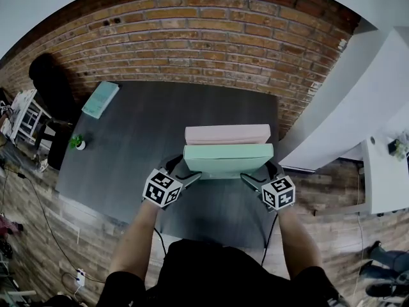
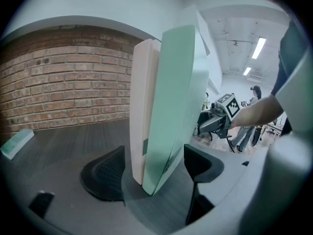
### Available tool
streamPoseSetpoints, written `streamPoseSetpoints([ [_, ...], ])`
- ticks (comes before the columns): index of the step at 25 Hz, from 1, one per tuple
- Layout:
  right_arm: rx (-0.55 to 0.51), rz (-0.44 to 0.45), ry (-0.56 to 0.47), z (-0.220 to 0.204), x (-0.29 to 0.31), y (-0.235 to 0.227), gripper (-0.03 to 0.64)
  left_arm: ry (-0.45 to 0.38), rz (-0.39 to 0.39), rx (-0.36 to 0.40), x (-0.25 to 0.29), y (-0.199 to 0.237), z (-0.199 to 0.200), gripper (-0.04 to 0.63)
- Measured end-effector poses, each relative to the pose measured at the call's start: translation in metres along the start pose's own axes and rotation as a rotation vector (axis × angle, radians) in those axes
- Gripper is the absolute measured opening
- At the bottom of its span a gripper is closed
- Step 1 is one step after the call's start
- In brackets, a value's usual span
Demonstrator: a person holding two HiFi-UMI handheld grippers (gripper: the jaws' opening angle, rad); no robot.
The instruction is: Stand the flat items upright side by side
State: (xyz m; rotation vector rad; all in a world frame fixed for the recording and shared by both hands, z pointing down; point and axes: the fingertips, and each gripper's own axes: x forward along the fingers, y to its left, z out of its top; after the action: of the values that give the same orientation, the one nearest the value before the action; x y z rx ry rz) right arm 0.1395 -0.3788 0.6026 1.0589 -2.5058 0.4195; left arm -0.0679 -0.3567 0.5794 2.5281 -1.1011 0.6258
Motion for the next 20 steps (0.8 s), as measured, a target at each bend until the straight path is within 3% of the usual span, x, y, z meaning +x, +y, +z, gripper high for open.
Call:
streamPoseSetpoints([
  [10, 0.003, 0.000, -0.010, 0.002, -0.006, -0.002, 0.477, -0.008, 0.020, -0.001, -0.006, 0.000, 0.002, 0.399],
  [20, 0.065, -0.005, -0.086, 0.013, -0.035, 0.000, 0.477, -0.118, 0.151, -0.038, -0.049, -0.004, 0.020, 0.363],
])
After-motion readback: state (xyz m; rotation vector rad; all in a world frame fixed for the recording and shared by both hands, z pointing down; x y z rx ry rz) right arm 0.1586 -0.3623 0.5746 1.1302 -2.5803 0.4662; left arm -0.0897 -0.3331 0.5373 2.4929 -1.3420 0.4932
